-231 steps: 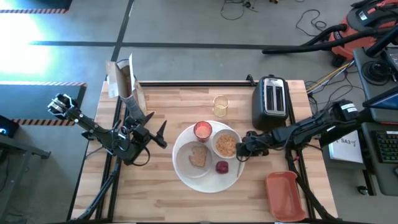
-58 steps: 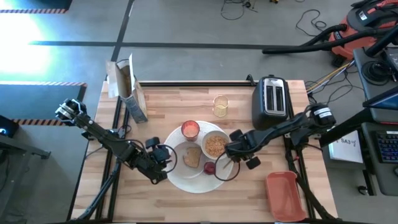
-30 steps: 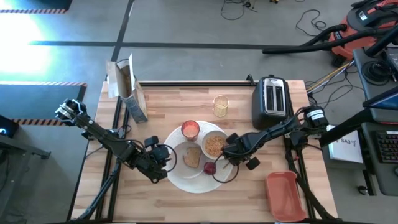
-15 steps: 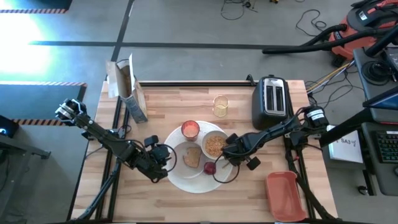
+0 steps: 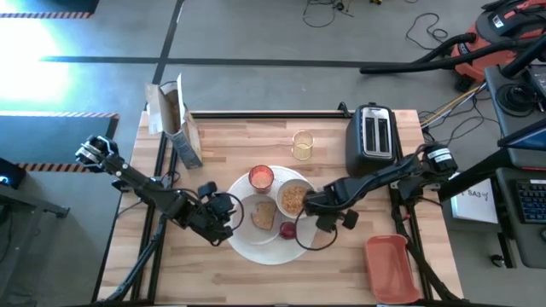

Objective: Arrange a breakfast setting
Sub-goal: Adjust the gold spoon on the white placemat

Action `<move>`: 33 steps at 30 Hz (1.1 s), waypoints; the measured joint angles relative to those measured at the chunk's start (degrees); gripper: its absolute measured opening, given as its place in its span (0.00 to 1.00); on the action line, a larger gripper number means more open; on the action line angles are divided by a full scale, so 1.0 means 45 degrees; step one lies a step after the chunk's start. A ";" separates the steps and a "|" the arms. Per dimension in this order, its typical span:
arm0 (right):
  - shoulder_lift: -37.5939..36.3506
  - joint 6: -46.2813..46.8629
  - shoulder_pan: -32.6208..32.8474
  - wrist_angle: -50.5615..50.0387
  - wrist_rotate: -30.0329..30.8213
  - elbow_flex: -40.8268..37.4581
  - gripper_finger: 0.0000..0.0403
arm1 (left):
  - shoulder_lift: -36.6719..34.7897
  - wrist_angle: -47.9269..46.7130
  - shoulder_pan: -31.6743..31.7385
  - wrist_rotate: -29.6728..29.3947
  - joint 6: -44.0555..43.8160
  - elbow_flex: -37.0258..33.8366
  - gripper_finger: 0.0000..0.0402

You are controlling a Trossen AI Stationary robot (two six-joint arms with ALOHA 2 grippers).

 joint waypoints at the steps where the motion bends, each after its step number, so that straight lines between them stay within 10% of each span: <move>1: 0.0061 -0.0516 0.0001 0.0015 -0.0103 0.0059 0.03 | -0.0015 -0.0089 0.0074 0.0000 0.0000 0.0001 0.19; 11: 0.0585 -0.4435 -0.0095 -0.0027 0.0824 0.0133 0.04 | -0.0172 -0.0473 0.0703 -0.0254 0.0010 0.0015 0.19; 33: 0.0823 -0.4715 -0.1262 0.0603 0.0109 -0.0075 0.04 | -0.0858 -0.0637 0.1140 -0.0325 0.0335 0.0015 0.19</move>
